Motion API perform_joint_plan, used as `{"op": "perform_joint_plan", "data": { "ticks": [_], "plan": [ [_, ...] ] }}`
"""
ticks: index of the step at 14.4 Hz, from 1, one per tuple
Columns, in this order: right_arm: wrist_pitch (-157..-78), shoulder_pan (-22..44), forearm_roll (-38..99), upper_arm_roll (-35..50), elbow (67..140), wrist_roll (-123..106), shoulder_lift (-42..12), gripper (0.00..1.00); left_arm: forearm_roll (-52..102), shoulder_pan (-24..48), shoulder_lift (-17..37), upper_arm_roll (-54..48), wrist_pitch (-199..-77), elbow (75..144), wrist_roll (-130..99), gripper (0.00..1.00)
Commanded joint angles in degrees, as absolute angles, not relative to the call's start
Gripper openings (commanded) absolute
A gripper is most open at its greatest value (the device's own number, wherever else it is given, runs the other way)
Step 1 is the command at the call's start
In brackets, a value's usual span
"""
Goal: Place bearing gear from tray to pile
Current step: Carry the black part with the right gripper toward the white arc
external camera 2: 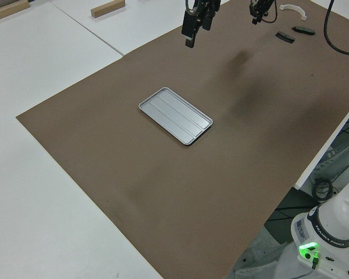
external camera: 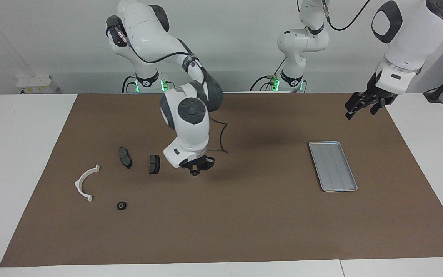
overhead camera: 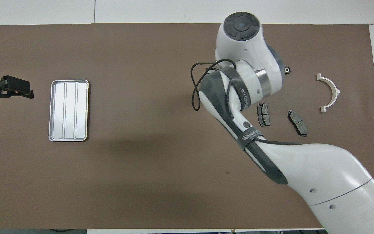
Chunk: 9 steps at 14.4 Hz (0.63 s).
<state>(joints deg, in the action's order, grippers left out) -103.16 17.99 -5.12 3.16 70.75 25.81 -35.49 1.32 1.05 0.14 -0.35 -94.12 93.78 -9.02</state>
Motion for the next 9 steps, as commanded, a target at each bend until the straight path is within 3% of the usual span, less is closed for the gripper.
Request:
{"op": "perform_joint_plan", "data": {
  "ticks": [1,9],
  "plan": [
    [-105.28,11.98,-6.77,4.31,71.98,13.75,-35.77,0.00,1.14,0.79,0.09,-0.26,-90.62,92.81,-8.35,1.00],
    [-121.45,4.05,-6.77,4.31,83.05,2.55,-36.65,0.00,1.14,0.88,-1.23,-0.53,-90.70,93.43,-8.79,1.00]
  ]
}}
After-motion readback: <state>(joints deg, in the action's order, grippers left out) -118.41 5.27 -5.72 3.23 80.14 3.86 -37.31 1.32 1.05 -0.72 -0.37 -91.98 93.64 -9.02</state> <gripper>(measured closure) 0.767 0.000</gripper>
